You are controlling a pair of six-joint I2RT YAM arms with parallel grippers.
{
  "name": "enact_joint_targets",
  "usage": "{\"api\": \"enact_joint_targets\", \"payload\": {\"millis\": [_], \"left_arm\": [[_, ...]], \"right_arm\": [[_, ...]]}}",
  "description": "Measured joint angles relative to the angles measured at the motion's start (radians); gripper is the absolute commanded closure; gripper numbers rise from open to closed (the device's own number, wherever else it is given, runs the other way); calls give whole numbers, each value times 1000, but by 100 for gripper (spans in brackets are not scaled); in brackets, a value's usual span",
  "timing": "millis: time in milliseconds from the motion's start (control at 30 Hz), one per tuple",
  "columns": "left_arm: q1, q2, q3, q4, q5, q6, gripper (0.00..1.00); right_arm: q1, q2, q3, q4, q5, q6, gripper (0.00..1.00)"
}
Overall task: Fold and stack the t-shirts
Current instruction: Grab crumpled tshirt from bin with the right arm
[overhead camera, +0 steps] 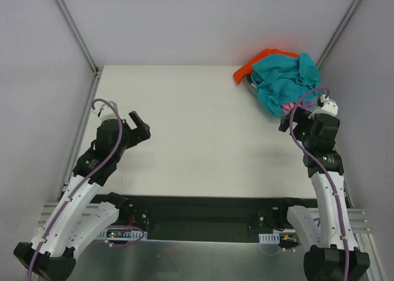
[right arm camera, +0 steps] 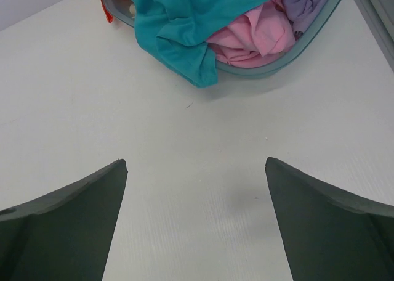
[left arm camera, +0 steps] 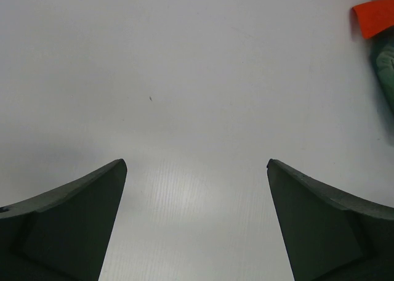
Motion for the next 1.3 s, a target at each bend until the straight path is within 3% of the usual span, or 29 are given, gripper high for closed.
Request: {"api": "enact_joint_targets", "payload": {"millis": [233, 733, 800, 833, 933, 967, 1067, 1167, 1300], "left_arm": [[0, 7, 1, 0, -4, 2, 1], [0, 144, 71, -1, -79, 26, 1], [0, 150, 71, 0, -84, 27, 1], [0, 152, 71, 0, -84, 27, 1], [0, 155, 71, 0, -88, 32, 1], [0, 156, 71, 0, -92, 34, 1], [0, 156, 73, -2, -112, 42, 1], [0, 156, 83, -3, -130, 49, 1], [0, 159, 92, -2, -150, 53, 0]], "right_arm": [[0, 157, 125, -21, 32, -16, 3], [1, 1082, 974, -97, 220, -41, 1], [1, 1156, 1033, -97, 264, -30, 5], [1, 1190, 1063, -103, 290, -26, 9], [0, 1289, 1156, -100, 358, -18, 34], [-1, 1321, 1189, -99, 377, -16, 55], [-2, 1381, 1245, -93, 414, -12, 83], [-4, 1393, 1255, -93, 426, -11, 99], [-5, 1376, 1260, -93, 406, -29, 99]]}}
